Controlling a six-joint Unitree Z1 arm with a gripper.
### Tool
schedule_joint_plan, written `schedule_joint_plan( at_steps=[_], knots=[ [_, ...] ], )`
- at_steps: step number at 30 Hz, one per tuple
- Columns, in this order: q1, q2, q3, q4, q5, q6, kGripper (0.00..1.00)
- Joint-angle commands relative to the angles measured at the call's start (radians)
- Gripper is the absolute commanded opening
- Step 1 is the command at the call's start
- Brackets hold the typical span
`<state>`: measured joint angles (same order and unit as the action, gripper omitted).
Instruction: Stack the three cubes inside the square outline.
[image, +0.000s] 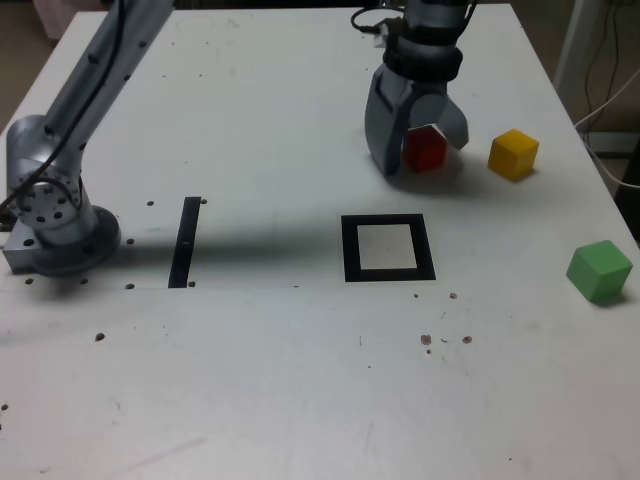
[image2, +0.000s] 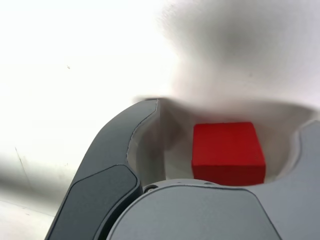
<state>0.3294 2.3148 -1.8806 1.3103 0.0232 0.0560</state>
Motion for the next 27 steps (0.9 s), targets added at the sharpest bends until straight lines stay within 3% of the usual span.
schedule_joint_plan(
  at_steps=[1,4,7,27],
  knots=[
    [0.002,0.004,-0.006,0.007,0.009,-0.008,0.53],
    [0.001,0.003,-0.009,0.01,0.02,-0.015,0.36],
    [0.0,0.001,-0.014,0.015,0.023,-0.015,0.29],
    [-0.005,-0.01,-0.023,0.045,0.018,-0.011,0.29]
  ],
)
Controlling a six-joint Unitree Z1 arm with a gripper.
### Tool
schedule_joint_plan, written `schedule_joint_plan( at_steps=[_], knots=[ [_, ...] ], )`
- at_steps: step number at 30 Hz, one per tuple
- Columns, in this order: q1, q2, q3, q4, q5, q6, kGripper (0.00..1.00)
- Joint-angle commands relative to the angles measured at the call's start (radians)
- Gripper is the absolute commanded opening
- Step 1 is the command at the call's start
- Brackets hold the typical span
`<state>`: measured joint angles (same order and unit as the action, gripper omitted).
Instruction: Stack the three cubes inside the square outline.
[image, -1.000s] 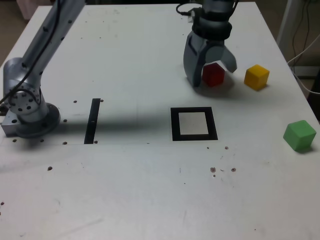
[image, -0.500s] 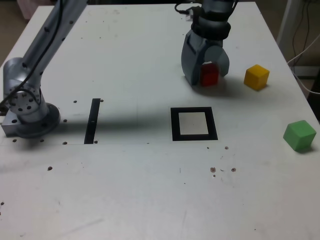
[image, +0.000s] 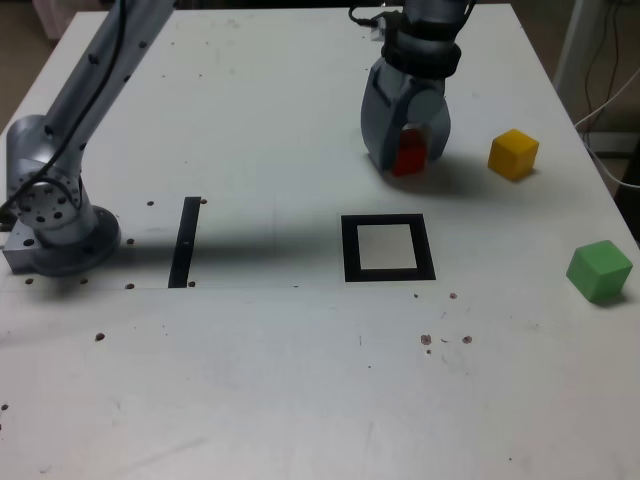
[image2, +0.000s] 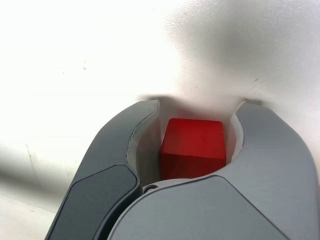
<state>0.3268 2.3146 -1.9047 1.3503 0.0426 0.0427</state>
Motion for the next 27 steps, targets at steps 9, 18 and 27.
schedule_joint_plan(
  at_steps=[9,18,27],
  knots=[
    [-0.044,-0.096,0.065,0.017,0.007,0.029,0.29],
    [-0.142,-0.208,0.181,0.008,-0.007,0.061,0.29],
    [-0.261,-0.265,0.267,-0.031,-0.048,0.046,0.29]
  ],
)
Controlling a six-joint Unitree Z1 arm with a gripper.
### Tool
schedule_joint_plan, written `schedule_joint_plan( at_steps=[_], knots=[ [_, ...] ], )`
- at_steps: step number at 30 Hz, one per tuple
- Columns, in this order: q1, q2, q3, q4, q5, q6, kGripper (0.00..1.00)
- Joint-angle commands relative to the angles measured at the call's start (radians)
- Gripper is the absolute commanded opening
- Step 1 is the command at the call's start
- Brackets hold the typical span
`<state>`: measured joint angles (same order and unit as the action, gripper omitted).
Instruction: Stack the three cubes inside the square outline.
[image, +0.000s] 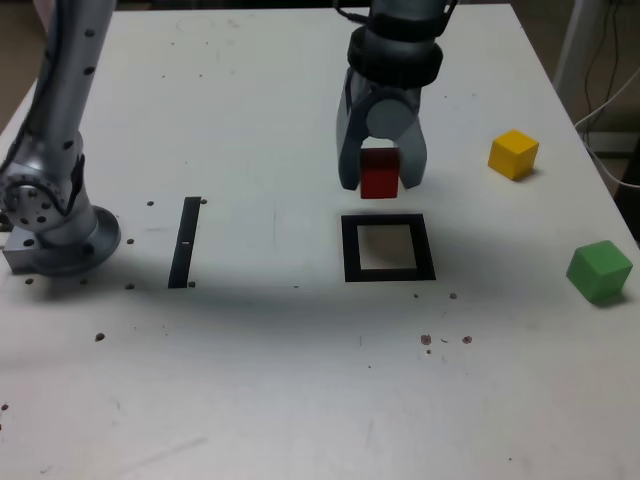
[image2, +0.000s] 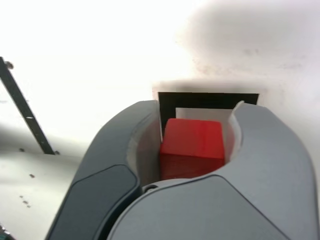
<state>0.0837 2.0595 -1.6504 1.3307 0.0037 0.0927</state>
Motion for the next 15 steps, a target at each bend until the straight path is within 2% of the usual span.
schedule_joint_plan(
  at_steps=[1,15],
  knots=[
    [-0.027,-0.011,0.021,-0.018,-0.014,-0.005,0.29],
    [-0.103,0.001,0.118,-0.131,-0.053,-0.03,0.29]
  ],
)
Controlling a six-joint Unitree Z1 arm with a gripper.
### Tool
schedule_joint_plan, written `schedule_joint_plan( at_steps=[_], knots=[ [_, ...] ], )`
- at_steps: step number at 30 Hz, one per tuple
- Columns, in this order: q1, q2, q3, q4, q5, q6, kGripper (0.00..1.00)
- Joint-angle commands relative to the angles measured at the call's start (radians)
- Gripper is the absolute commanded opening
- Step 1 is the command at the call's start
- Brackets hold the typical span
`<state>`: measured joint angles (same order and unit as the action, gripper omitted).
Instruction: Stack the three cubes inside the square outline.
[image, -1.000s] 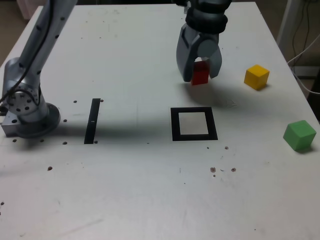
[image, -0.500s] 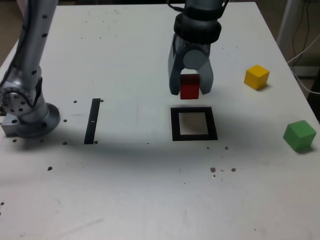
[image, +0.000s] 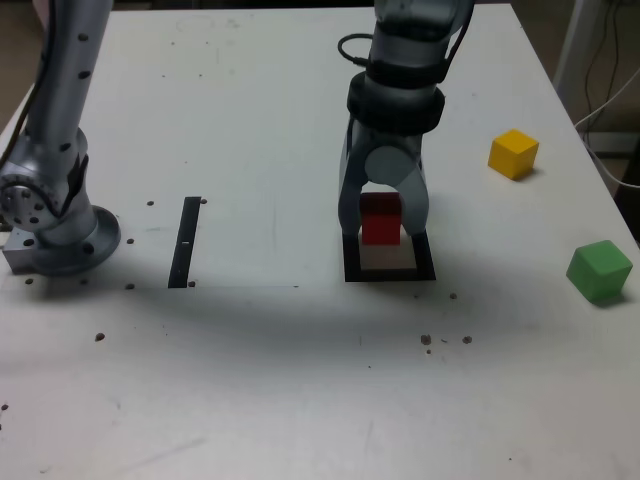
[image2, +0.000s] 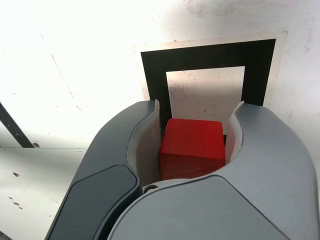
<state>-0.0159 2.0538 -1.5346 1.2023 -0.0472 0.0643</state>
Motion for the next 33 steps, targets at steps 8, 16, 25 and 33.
schedule_joint_plan(
  at_steps=[8,16,25,33],
  knots=[
    [-0.006,0.032,0.018,-0.029,-0.001,-0.001,0.29],
    [-0.004,0.048,0.025,-0.054,0.0,0.005,0.4],
    [0.003,0.051,0.056,-0.082,-0.009,0.017,0.99],
    [0.008,0.03,0.077,-0.089,-0.005,0.017,0.99]
  ],
)
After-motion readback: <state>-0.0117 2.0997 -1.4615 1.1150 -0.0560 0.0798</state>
